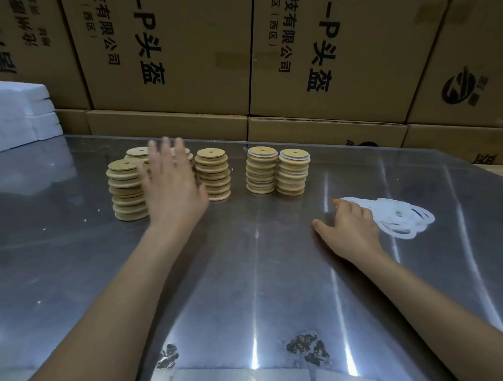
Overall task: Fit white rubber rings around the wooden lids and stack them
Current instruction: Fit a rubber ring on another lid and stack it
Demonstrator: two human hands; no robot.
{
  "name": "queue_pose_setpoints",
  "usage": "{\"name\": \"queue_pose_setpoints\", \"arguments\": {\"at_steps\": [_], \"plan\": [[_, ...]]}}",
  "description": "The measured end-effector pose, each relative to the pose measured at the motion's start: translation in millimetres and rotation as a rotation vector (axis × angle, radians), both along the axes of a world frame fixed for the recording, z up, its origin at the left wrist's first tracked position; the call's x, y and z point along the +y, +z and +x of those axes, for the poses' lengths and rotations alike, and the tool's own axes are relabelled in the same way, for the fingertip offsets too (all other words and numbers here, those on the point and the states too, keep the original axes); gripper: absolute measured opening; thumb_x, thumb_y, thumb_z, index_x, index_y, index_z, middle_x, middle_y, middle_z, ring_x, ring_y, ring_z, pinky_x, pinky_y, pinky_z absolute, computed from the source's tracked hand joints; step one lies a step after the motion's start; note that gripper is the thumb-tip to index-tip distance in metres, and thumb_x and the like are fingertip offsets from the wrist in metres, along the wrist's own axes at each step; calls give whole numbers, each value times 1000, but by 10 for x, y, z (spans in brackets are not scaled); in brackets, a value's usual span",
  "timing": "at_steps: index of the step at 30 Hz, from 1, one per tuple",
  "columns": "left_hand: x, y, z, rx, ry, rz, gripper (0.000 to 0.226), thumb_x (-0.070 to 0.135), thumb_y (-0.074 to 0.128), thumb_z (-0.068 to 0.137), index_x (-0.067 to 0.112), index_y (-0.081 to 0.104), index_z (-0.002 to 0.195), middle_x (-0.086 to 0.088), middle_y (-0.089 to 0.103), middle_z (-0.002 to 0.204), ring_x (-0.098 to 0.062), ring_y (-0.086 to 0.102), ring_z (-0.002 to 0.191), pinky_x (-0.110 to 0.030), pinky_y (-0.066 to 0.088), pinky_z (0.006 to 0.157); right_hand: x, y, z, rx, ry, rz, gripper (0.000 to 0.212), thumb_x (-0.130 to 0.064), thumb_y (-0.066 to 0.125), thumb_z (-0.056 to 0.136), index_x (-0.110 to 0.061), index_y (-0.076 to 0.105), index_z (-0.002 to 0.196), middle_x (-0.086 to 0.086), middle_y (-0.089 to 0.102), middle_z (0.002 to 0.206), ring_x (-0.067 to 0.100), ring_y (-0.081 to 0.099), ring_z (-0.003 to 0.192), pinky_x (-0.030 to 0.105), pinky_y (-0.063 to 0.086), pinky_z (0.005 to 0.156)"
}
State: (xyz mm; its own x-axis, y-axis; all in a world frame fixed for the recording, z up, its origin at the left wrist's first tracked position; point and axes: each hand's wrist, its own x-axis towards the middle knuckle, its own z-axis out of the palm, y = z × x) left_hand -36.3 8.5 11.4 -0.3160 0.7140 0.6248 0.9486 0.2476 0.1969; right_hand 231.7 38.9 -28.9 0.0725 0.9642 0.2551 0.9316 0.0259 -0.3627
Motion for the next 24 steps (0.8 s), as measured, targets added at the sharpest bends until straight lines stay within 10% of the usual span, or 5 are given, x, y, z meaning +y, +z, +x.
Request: {"name": "queue_pose_setpoints", "arguments": {"at_steps": [6,15,24], "plan": [[-104,-75,-309,-171,193,-109,86,23,65,85,5,11,149,-16,11,157,-38,3,145,-56,3,115,-39,10,123,-157,-163,8,62,-52,47,91,-10,39,136,13,37,144,35,27,133,50,17,112],[-129,-34,-389,-76,144,146,37,-9,57,79,-1,59,115,-24,51,117,-43,44,111,-56,29,106,-12,80,283,-158,-211,4,39,-32,41,99,-8,48,128,14,49,132,33,37,124,42,30,99],[-115,4,440,137,-593,222,26,-2,63,81,6,71,105,-12,67,93,-33,60,85,-41,42,80,39,138,356,-42,-191,107,21,-14,47,93,-14,68,87,11,64,97,32,50,101,36,28,79]]}}
